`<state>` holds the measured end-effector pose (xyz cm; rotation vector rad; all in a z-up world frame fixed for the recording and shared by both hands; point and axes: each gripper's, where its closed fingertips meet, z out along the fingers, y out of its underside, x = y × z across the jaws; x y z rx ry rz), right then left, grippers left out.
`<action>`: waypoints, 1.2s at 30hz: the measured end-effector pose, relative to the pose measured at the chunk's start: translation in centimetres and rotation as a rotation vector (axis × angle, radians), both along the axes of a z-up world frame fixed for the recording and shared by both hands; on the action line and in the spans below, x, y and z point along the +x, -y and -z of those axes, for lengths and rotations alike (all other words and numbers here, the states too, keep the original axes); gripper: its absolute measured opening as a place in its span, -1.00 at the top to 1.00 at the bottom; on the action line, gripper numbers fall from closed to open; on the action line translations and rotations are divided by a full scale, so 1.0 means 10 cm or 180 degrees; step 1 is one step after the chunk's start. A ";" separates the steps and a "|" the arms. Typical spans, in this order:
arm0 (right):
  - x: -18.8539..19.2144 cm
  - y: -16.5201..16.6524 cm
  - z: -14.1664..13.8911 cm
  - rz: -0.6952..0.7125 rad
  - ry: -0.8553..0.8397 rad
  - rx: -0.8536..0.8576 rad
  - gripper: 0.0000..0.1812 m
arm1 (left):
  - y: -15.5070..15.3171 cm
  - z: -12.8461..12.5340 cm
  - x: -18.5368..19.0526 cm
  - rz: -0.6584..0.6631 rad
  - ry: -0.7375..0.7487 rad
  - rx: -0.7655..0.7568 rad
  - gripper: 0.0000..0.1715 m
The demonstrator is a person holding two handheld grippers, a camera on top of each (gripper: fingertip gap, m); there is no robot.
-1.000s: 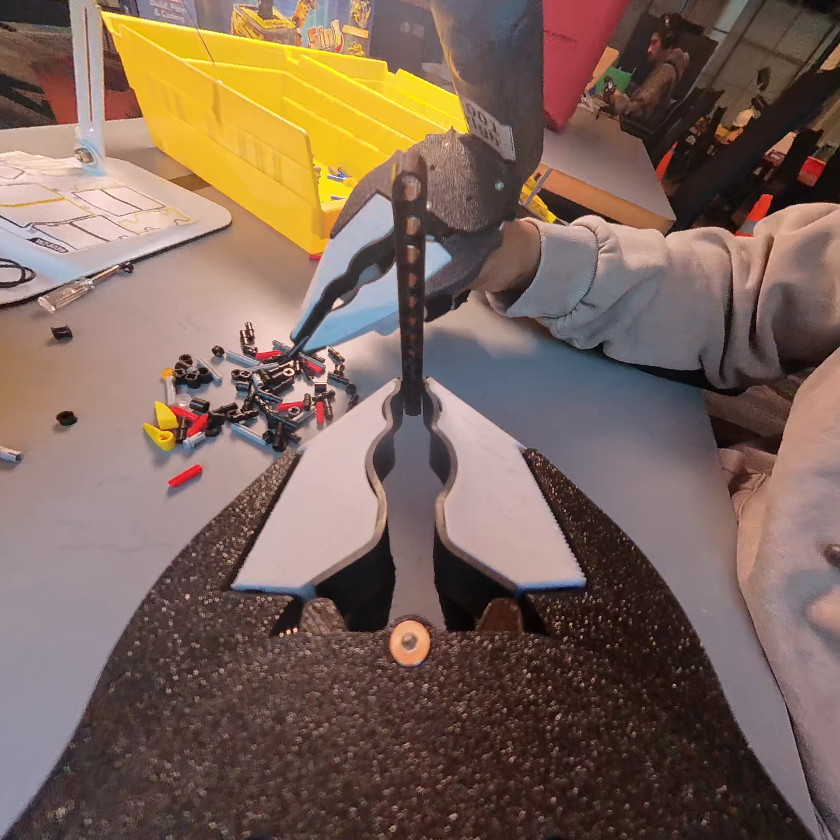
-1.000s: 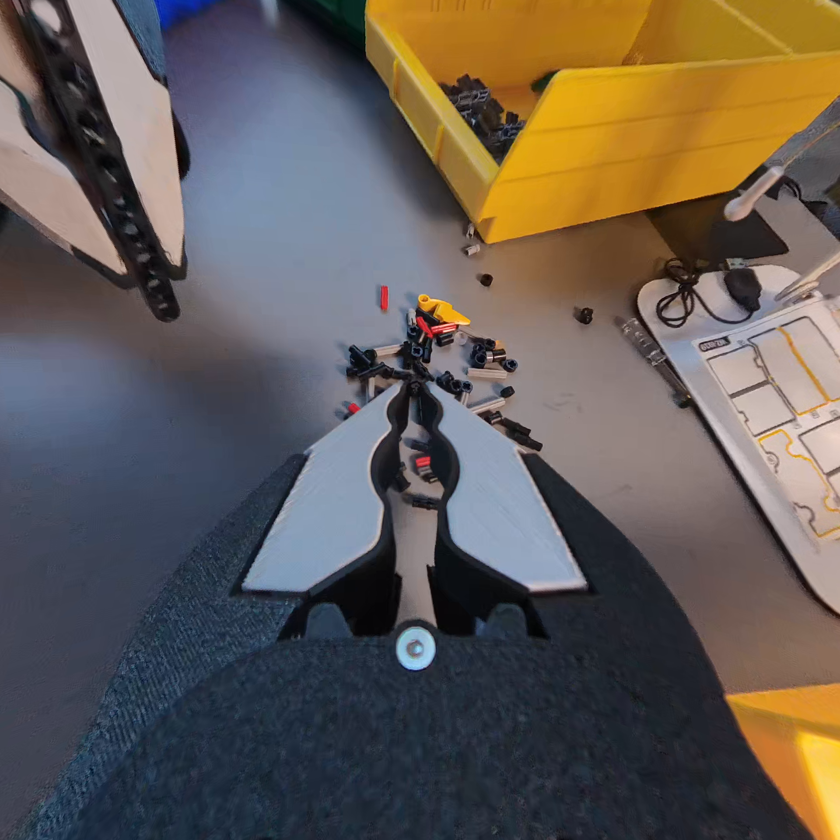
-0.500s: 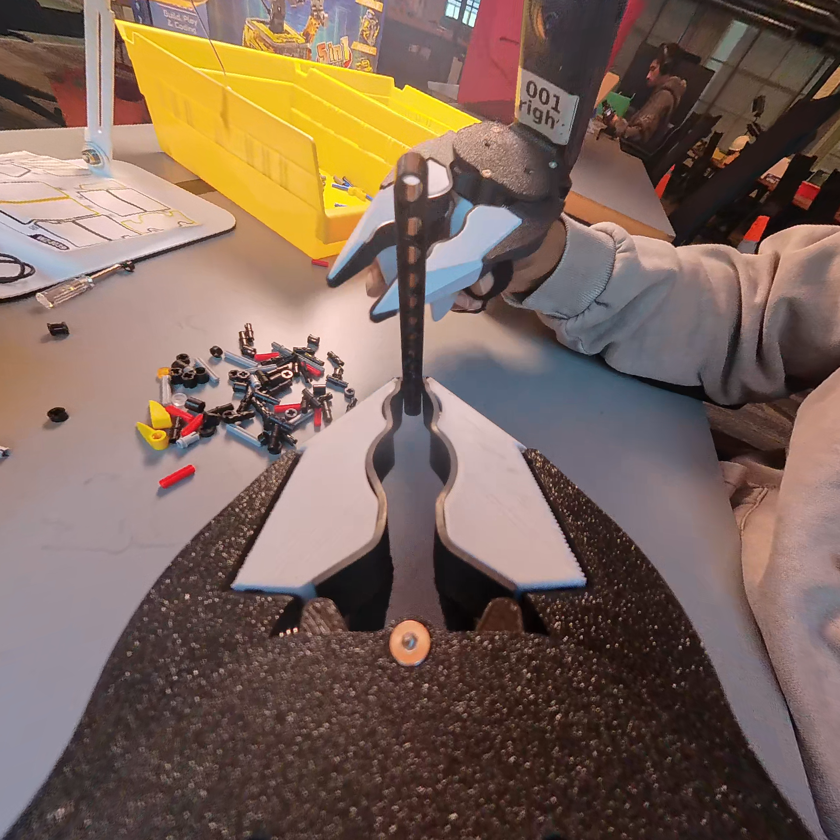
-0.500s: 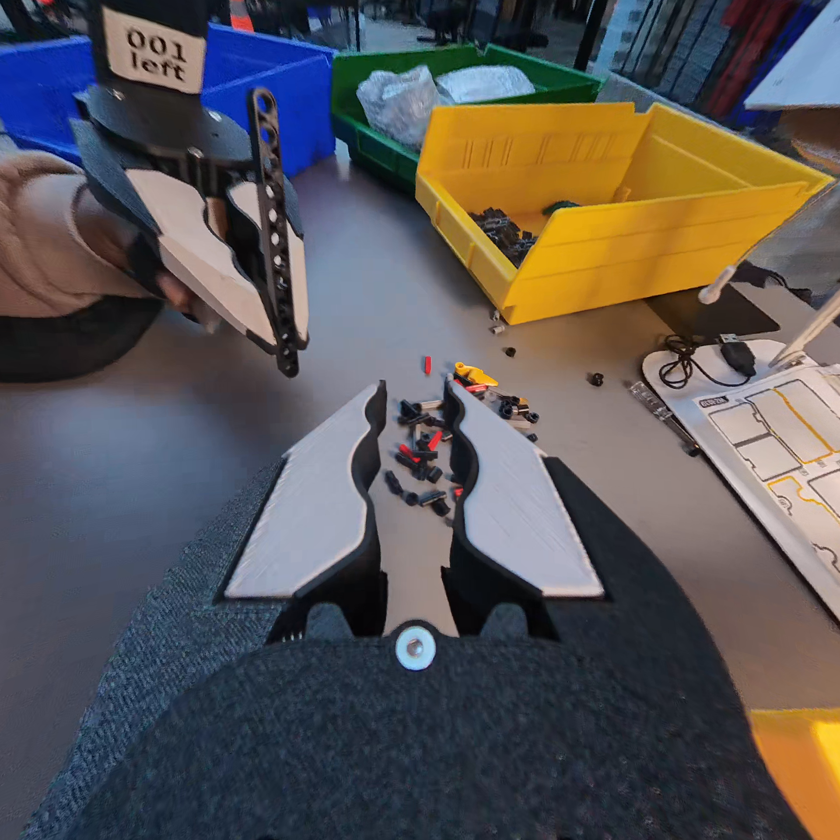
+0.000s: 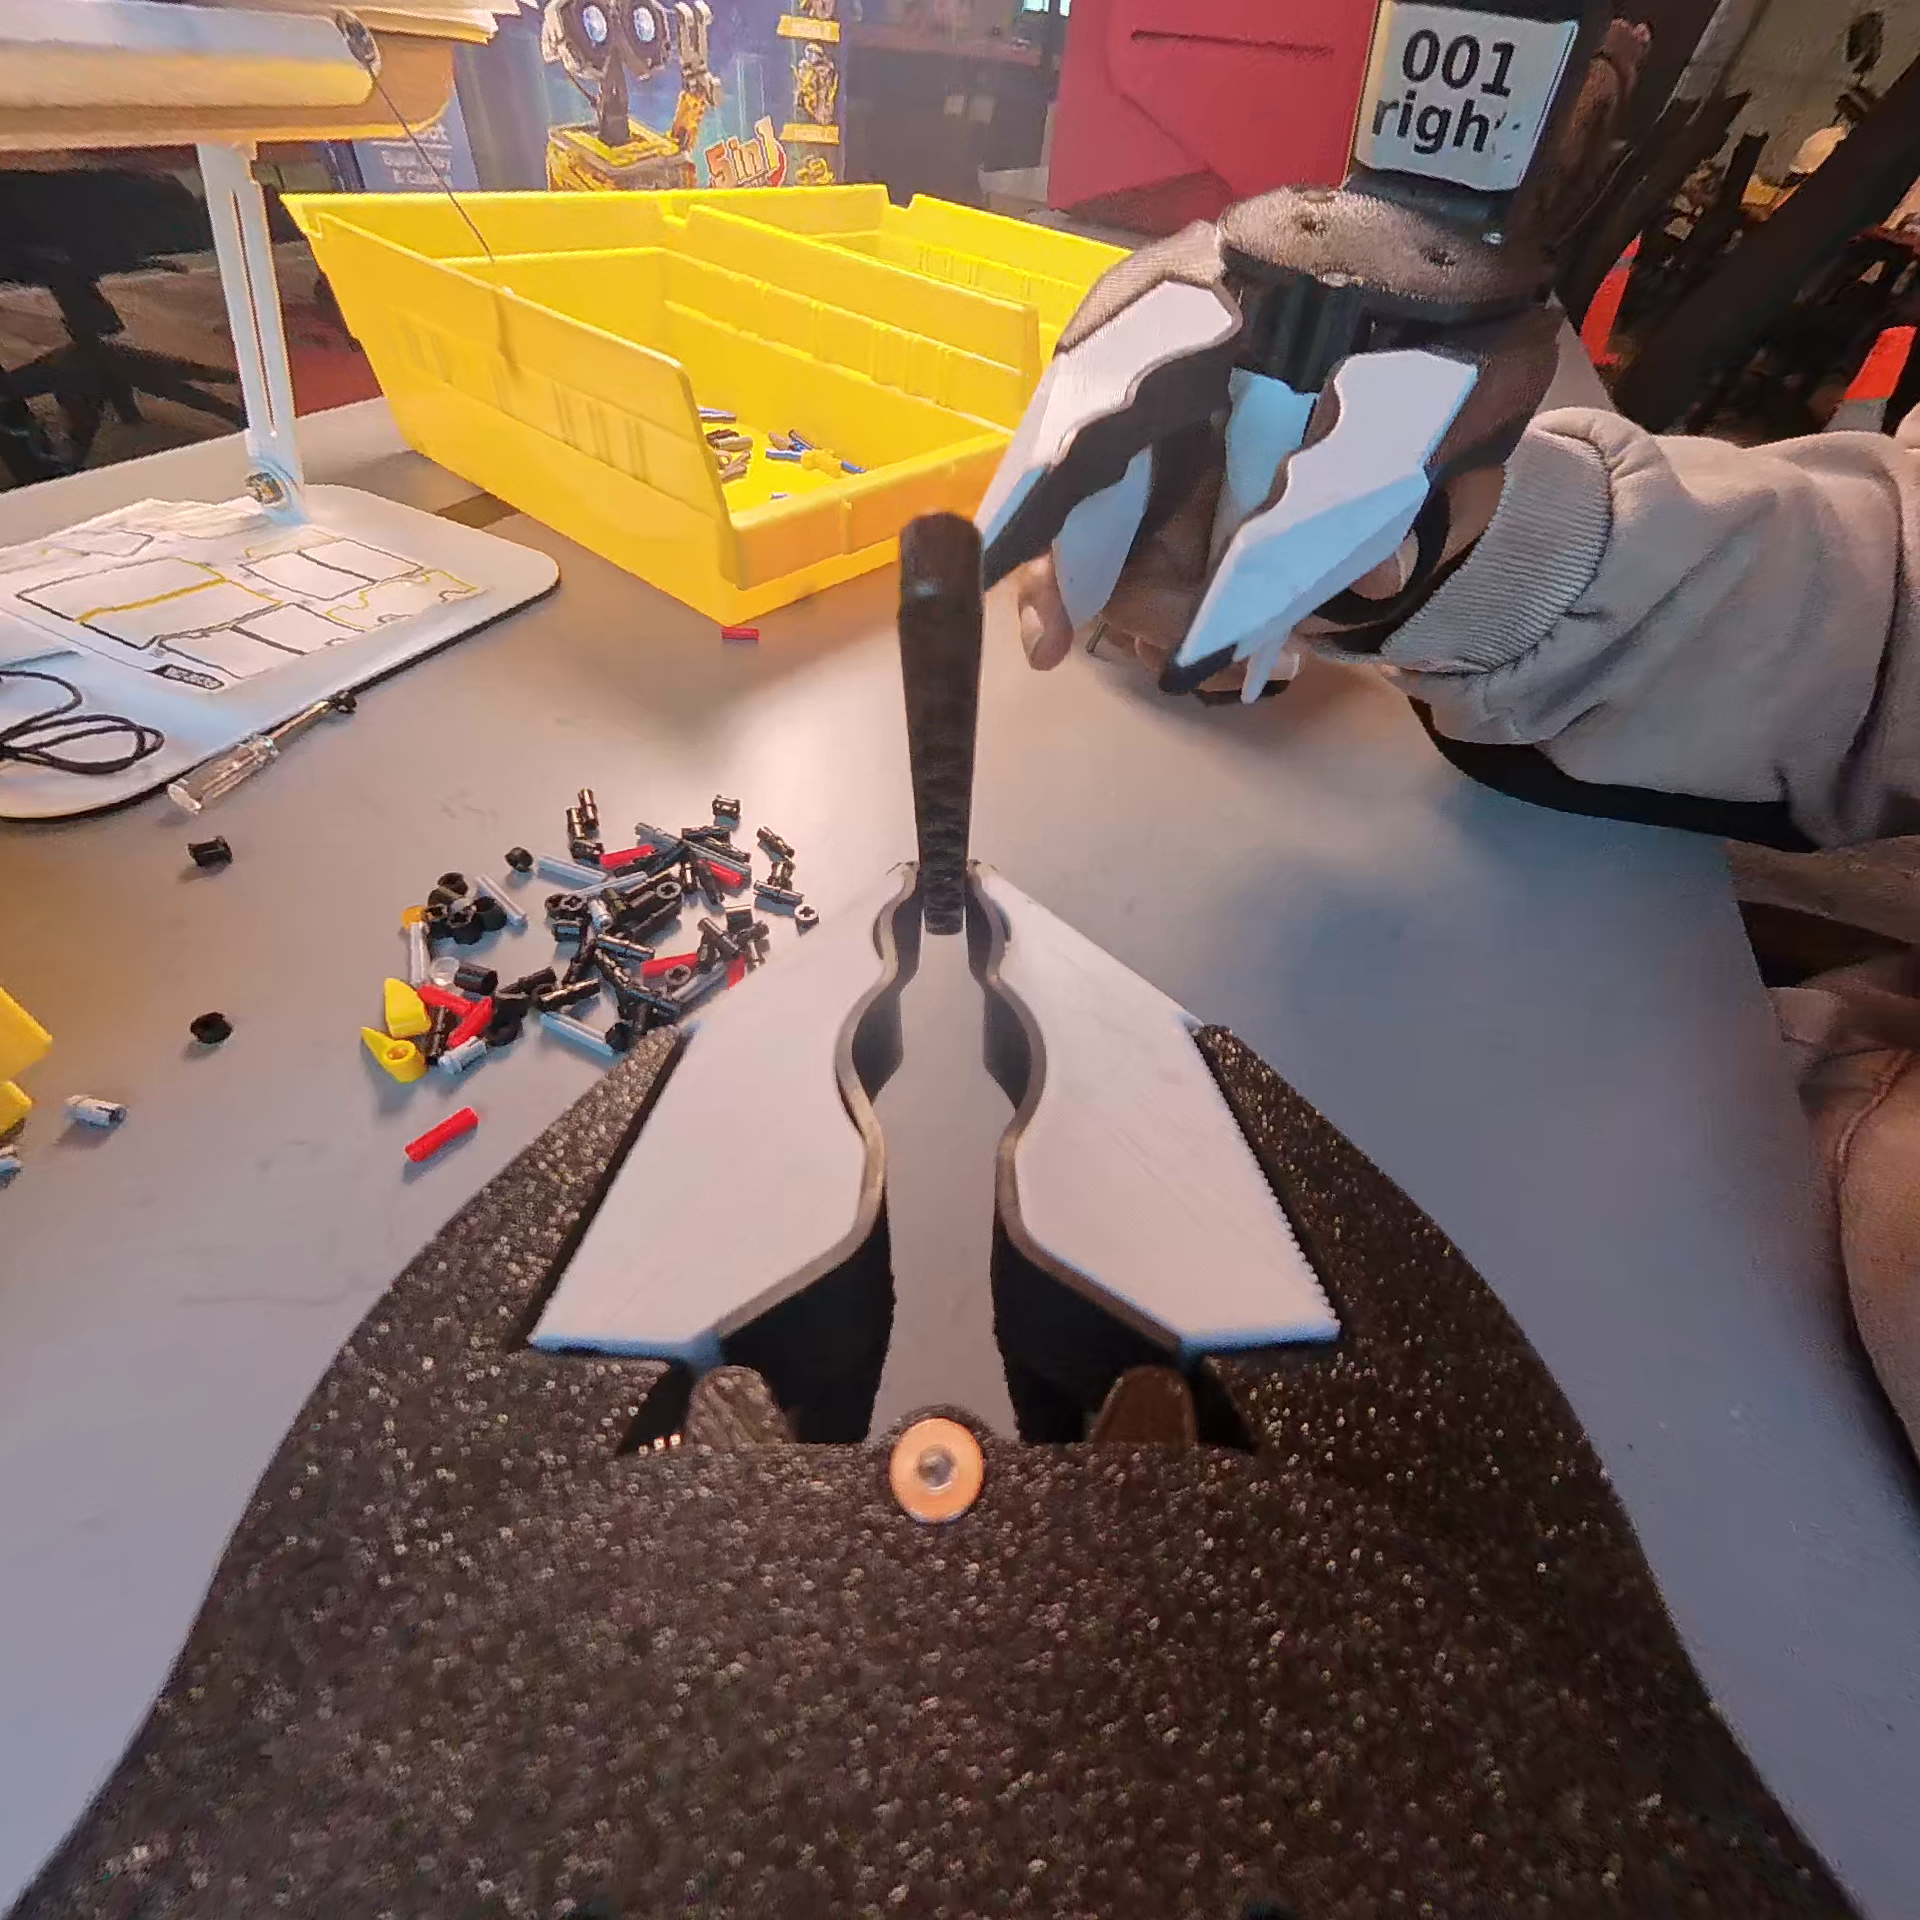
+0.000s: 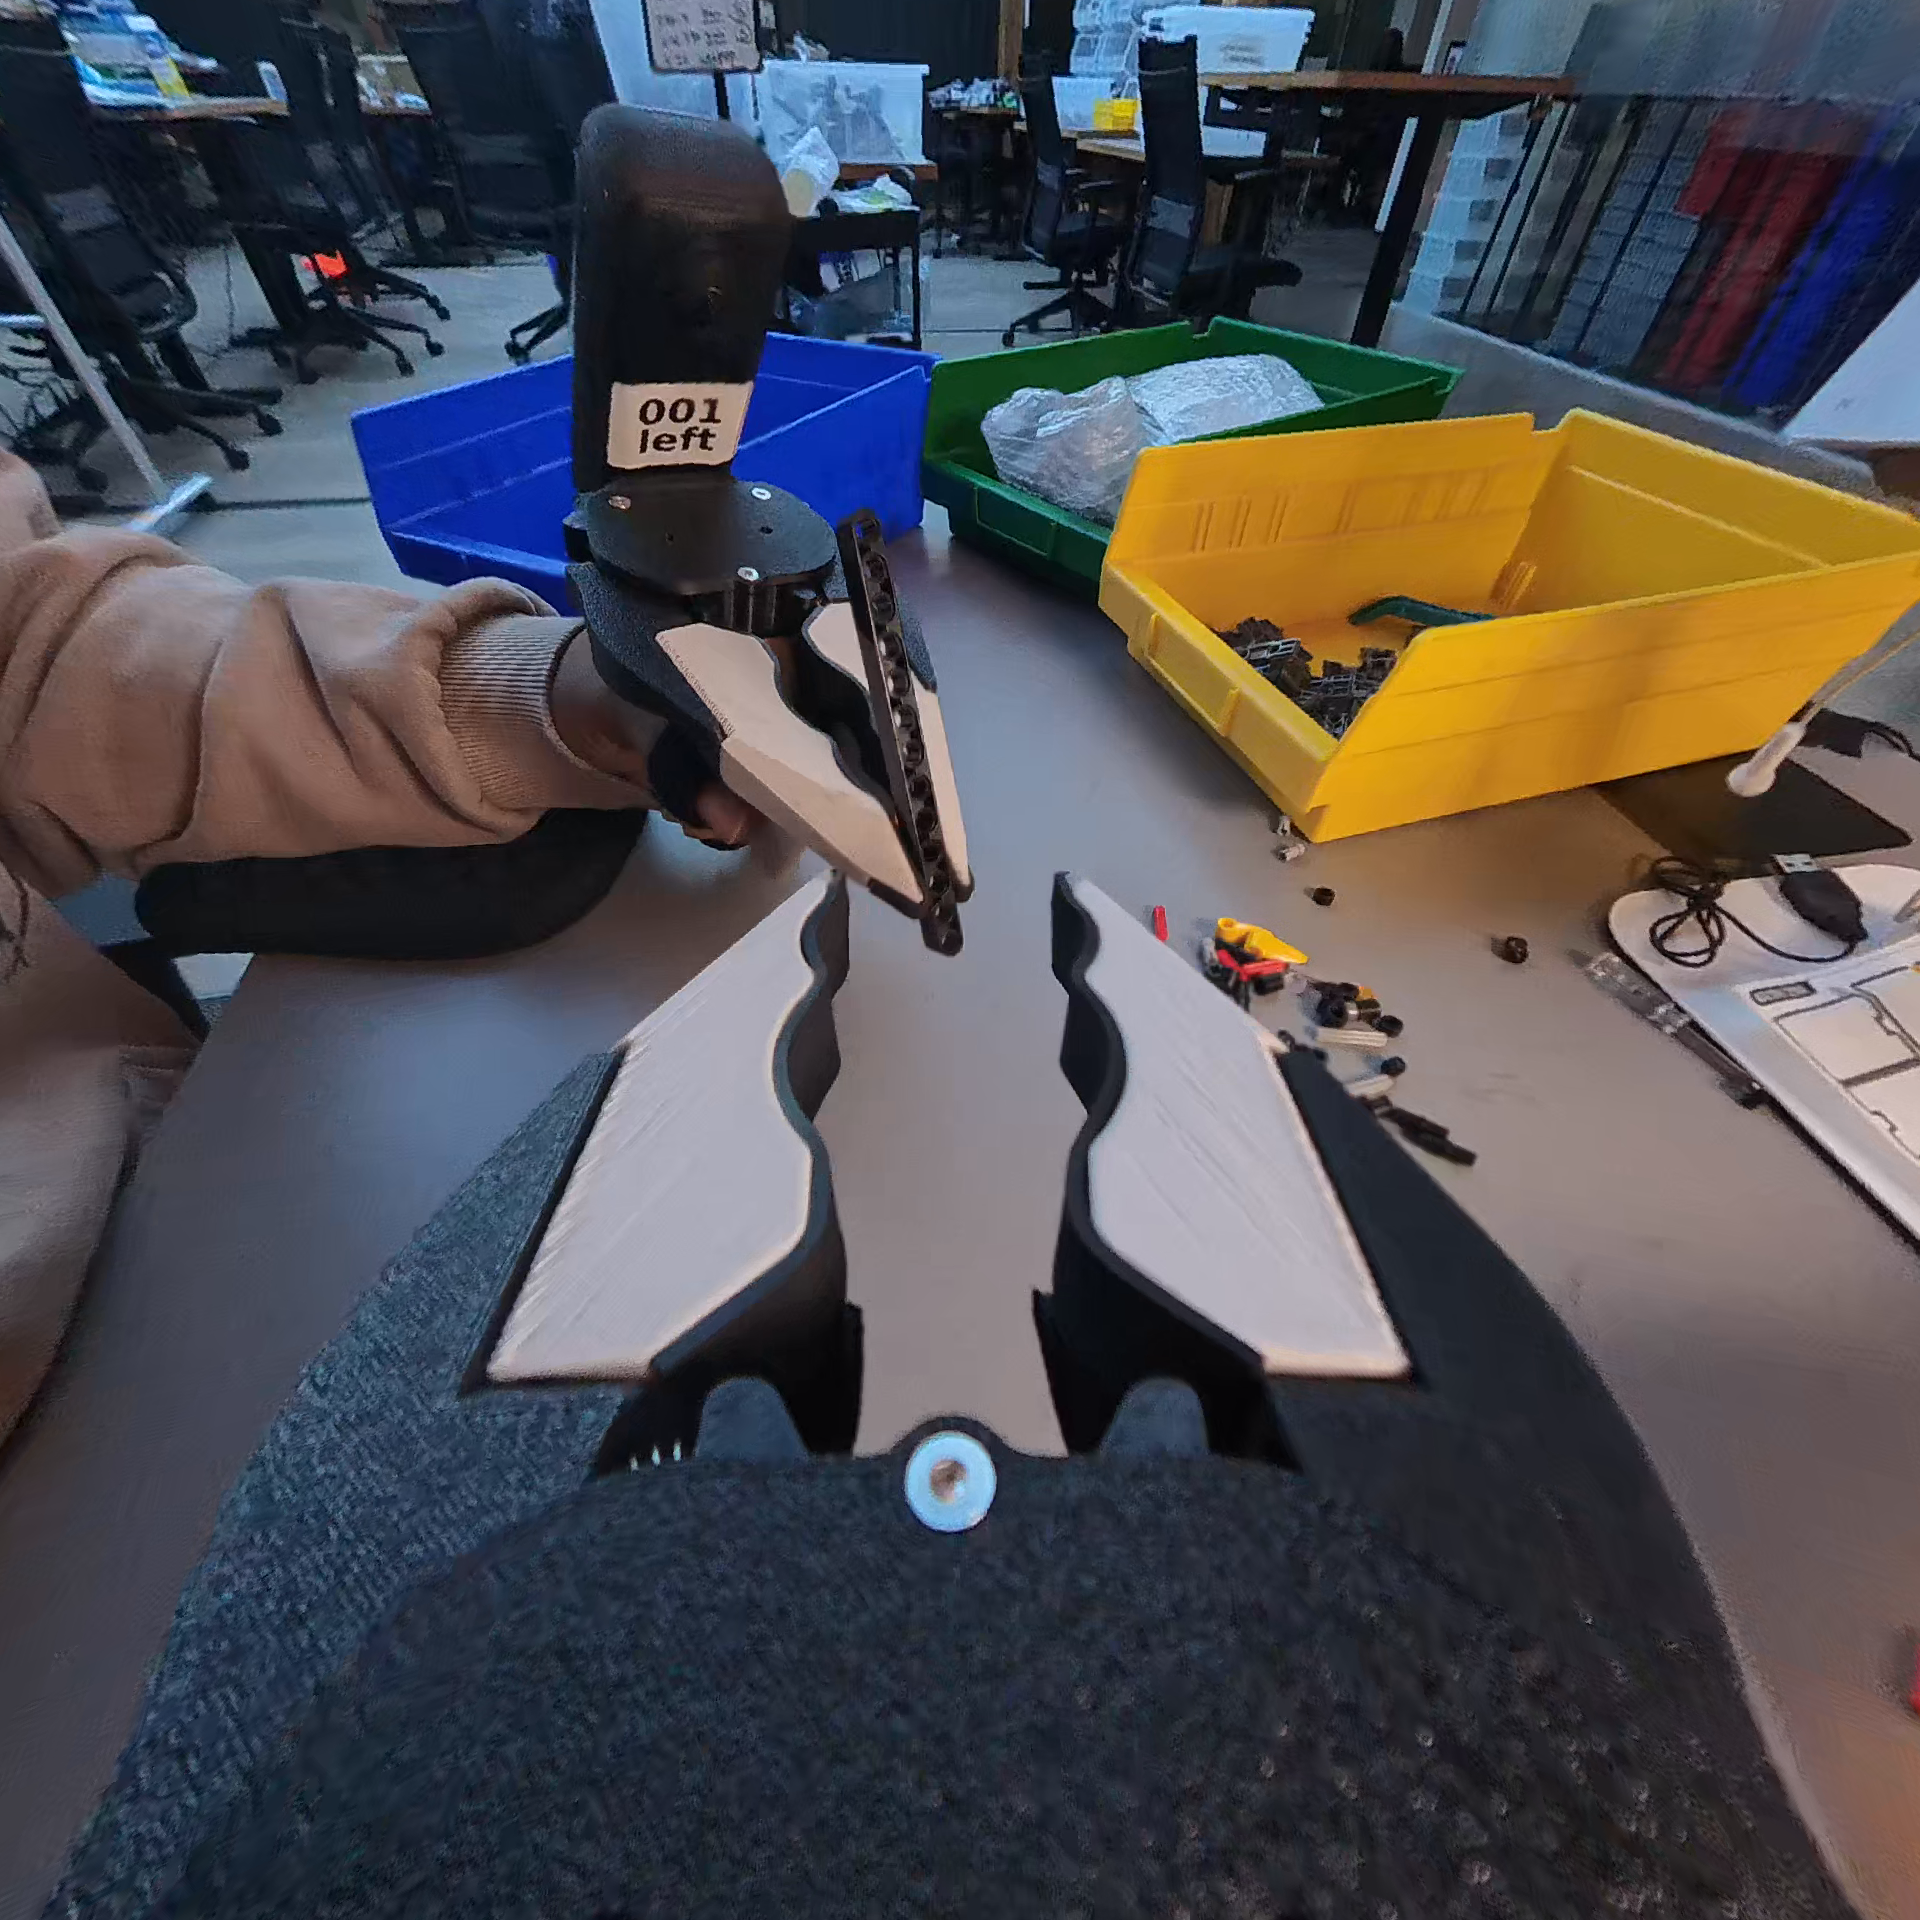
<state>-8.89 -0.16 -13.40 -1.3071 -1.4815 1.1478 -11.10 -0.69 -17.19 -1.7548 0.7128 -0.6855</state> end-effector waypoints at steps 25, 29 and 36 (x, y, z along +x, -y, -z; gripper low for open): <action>0.25 0.25 0.14 -0.0054 -0.0101 0.0689 0.93 | 0.29 -0.30 0.38 0.0598 0.0164 0.0458 0.76; 0.31 0.18 0.35 -0.0059 0.0292 0.1398 0.93 | 0.29 -0.32 0.22 0.0476 -0.0476 0.0682 0.70; 0.28 0.27 0.46 -0.0165 0.0416 0.1606 0.94 | 0.43 -0.07 0.20 0.0667 -0.1370 0.0263 0.90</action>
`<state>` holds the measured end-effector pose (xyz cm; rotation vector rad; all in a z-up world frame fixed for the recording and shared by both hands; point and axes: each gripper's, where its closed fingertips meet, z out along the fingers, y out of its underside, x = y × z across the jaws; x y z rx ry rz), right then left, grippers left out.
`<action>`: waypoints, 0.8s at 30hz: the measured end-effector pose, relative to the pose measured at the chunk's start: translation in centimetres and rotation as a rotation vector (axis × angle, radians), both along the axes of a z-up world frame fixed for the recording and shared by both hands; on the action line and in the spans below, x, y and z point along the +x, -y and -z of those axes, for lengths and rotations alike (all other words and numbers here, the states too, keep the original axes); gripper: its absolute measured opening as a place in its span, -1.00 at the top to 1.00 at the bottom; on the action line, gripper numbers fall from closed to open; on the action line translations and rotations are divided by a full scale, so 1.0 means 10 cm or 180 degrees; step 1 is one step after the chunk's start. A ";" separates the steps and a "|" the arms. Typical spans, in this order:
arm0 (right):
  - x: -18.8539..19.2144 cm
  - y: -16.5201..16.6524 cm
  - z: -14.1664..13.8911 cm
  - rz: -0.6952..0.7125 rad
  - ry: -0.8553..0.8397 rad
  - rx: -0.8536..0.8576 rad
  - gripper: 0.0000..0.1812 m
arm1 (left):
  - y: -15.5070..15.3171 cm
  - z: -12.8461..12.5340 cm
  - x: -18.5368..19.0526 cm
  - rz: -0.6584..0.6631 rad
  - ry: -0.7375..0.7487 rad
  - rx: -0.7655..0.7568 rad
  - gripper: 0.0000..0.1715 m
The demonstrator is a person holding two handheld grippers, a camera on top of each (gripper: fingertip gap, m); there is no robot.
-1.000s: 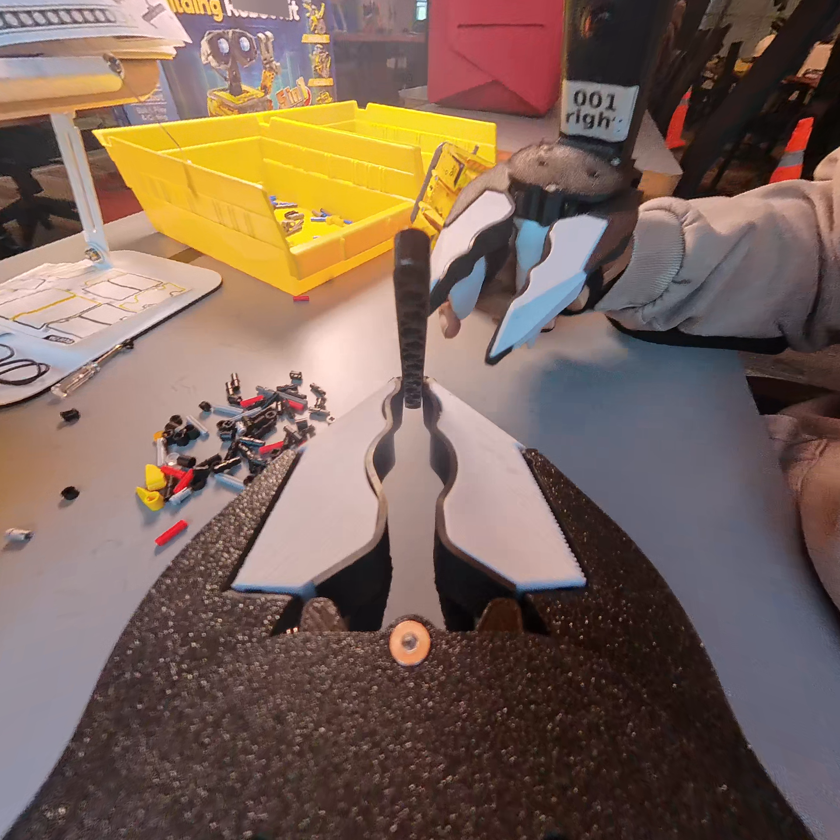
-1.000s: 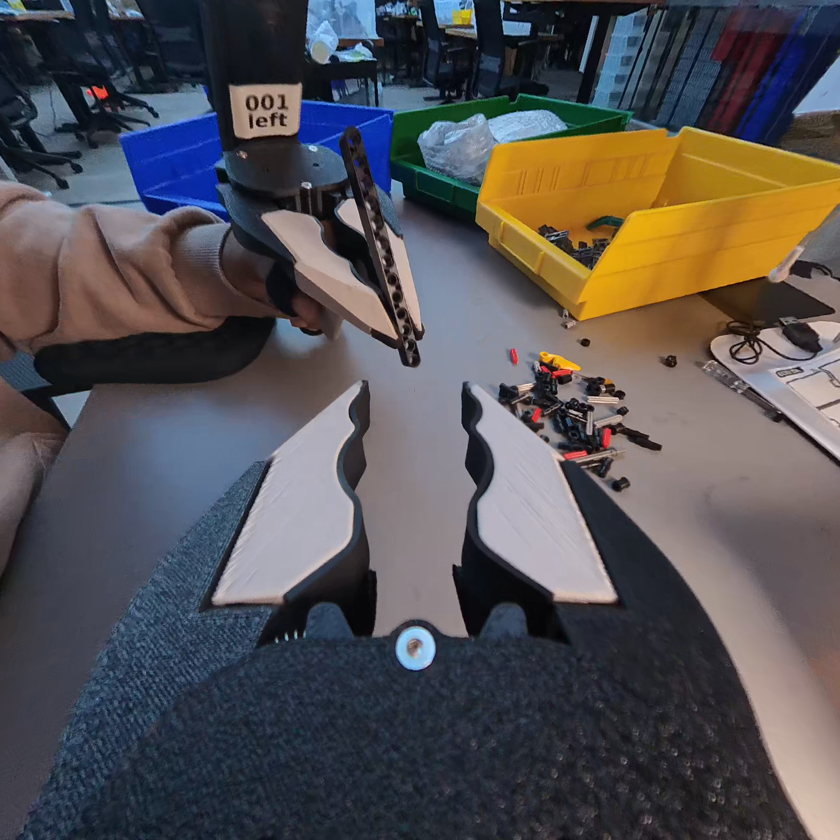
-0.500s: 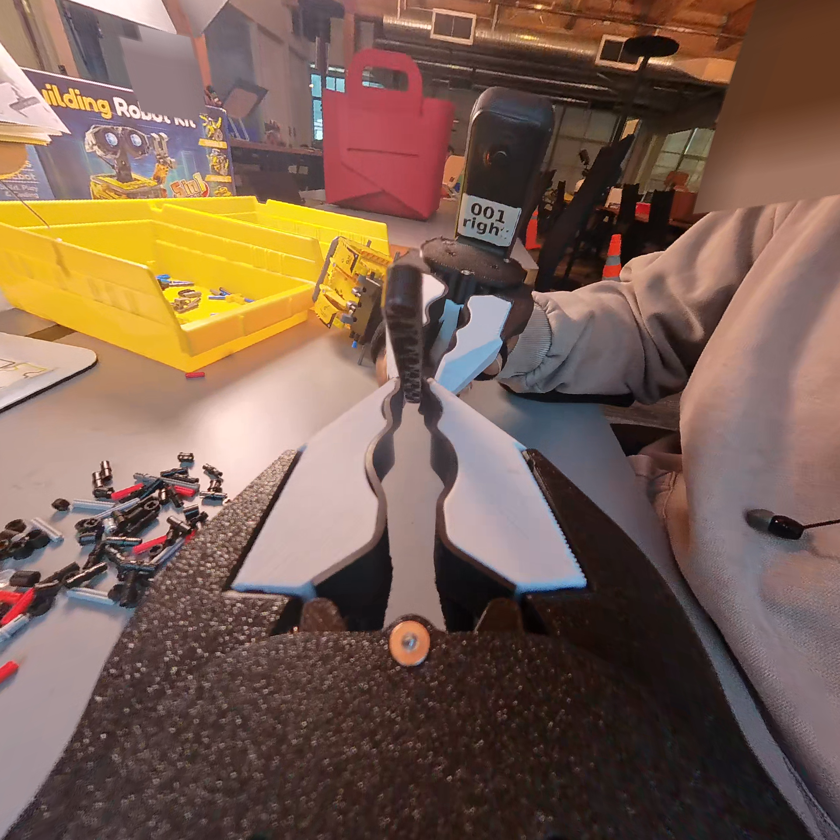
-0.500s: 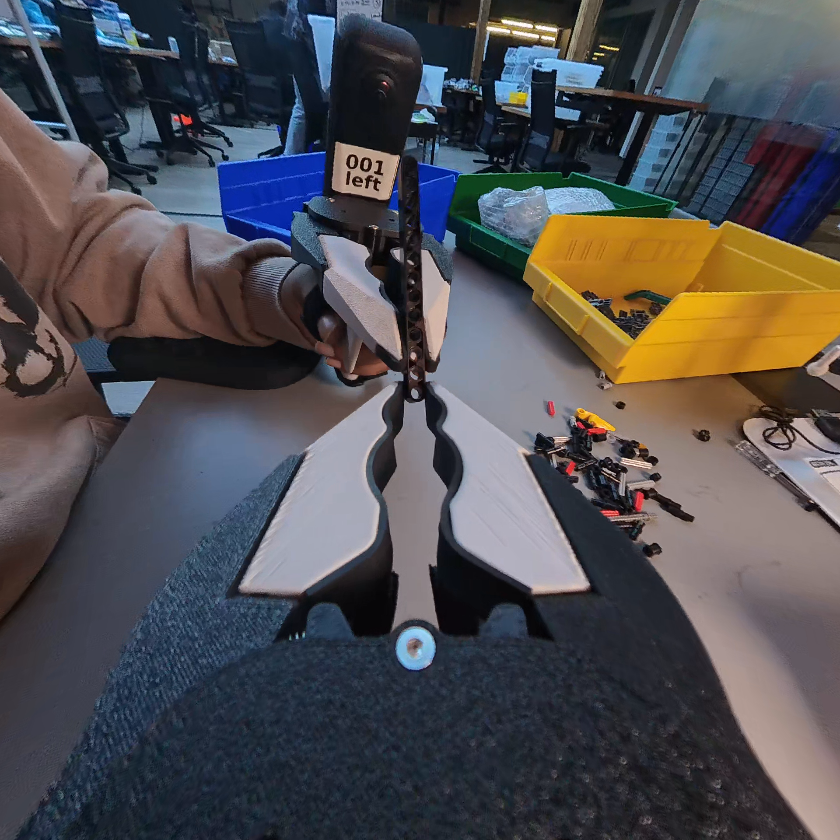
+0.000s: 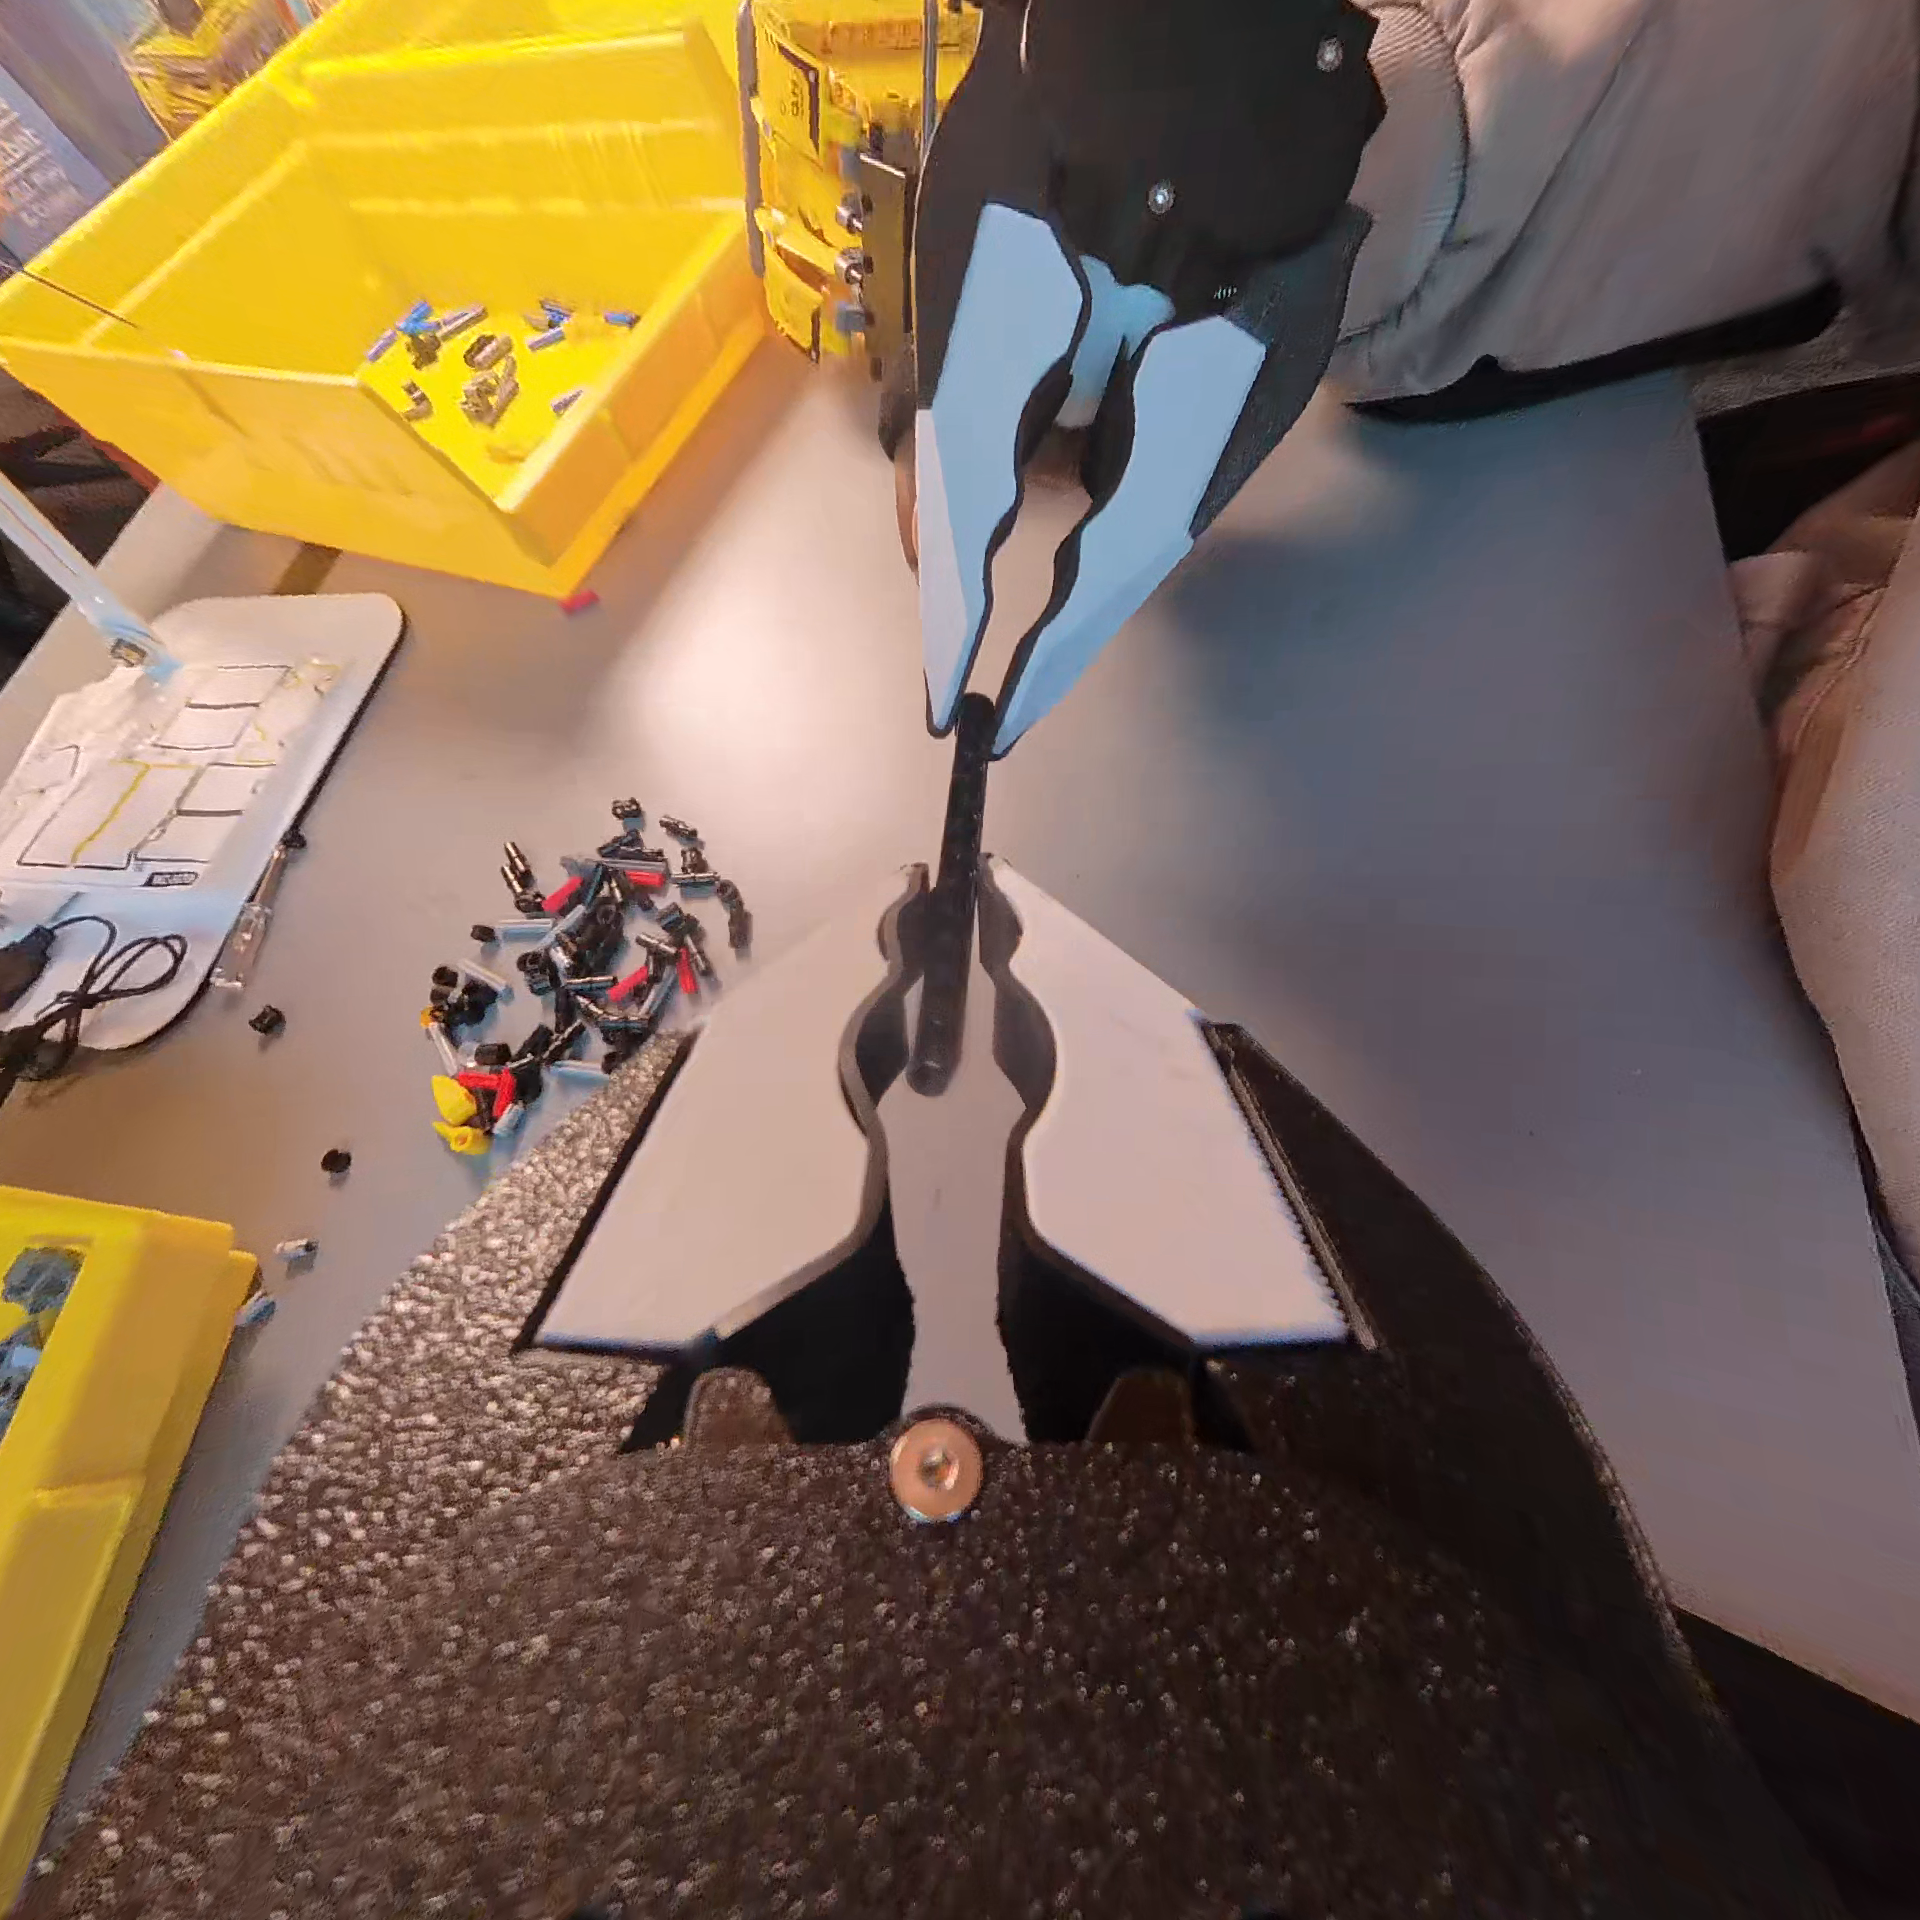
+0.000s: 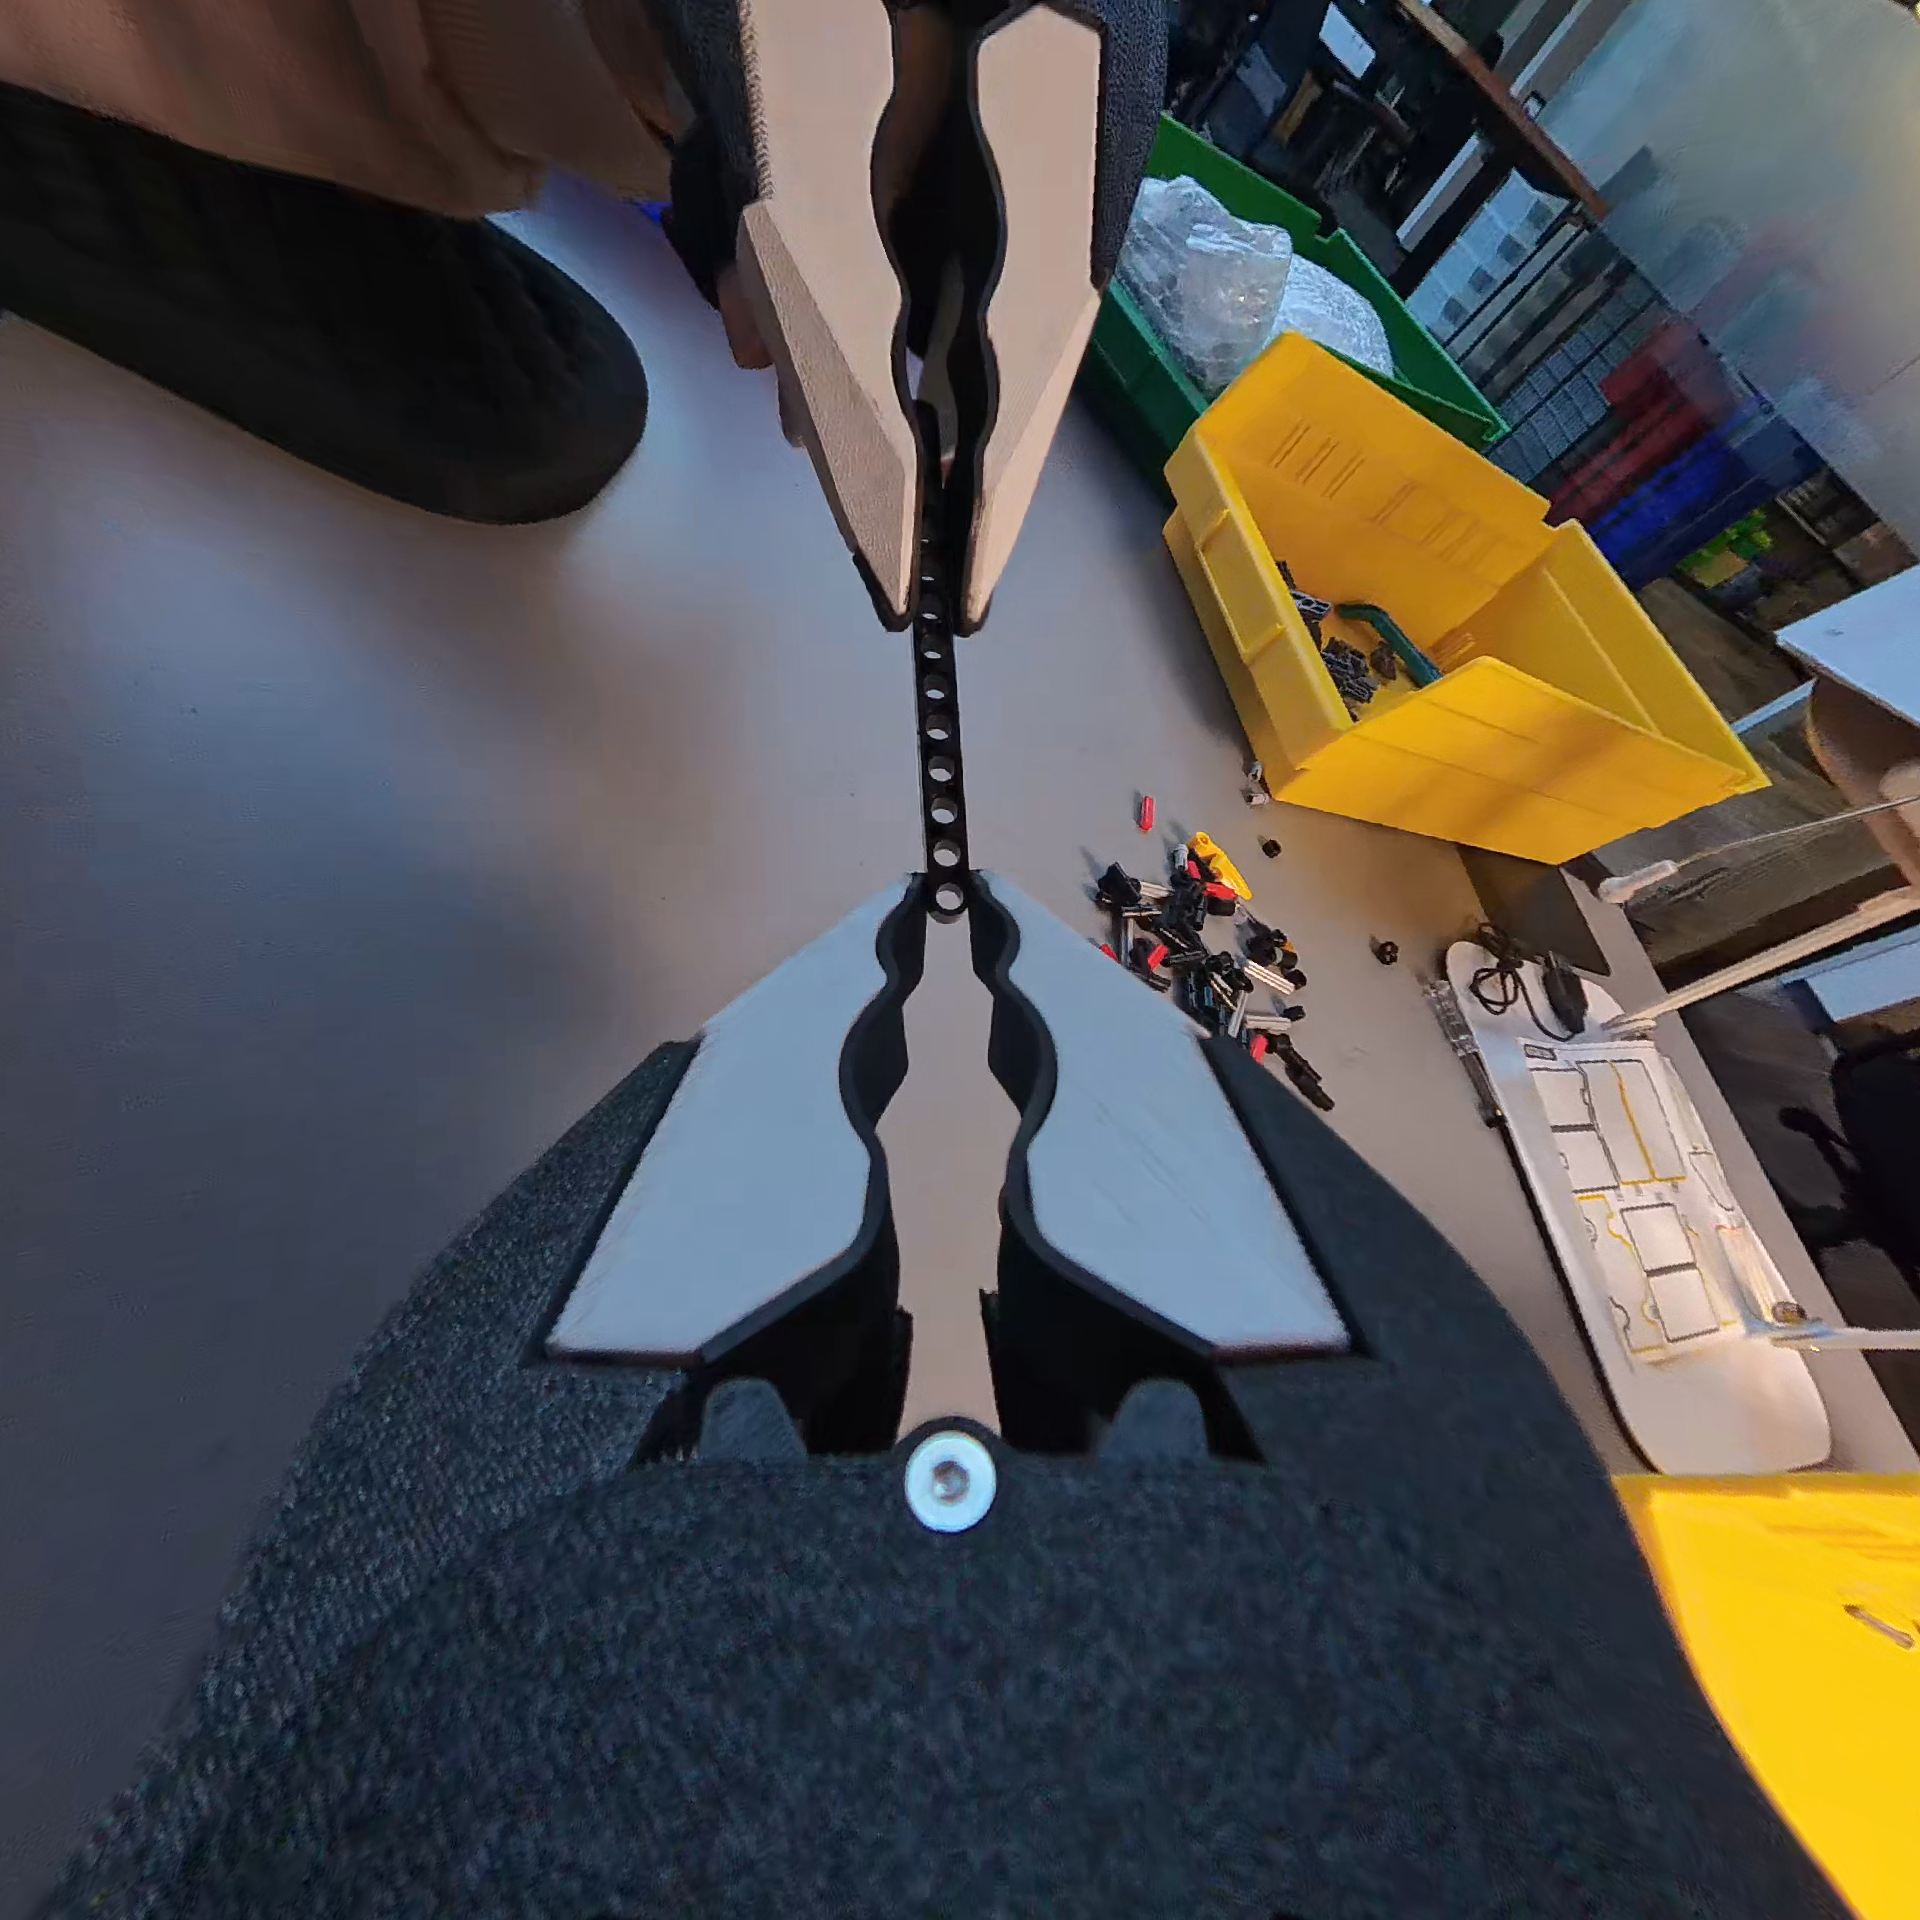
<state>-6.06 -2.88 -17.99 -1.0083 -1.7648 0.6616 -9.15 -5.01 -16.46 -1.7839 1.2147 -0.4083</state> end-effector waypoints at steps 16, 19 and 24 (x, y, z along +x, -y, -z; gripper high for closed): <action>0.05 -0.44 0.09 0.0579 0.0033 -0.1081 0.54 | 1.35 -0.46 -3.58 -0.4261 0.0164 -0.0120 0.91; 0.03 -0.47 0.11 0.0643 0.0043 -0.1148 0.54 | 1.48 -0.18 -3.66 -0.4401 0.0159 -0.0378 0.92; 0.02 -0.49 0.14 0.0728 0.0057 -0.1162 0.54 | 1.39 -0.34 -3.66 -0.4428 0.0203 -0.0076 0.77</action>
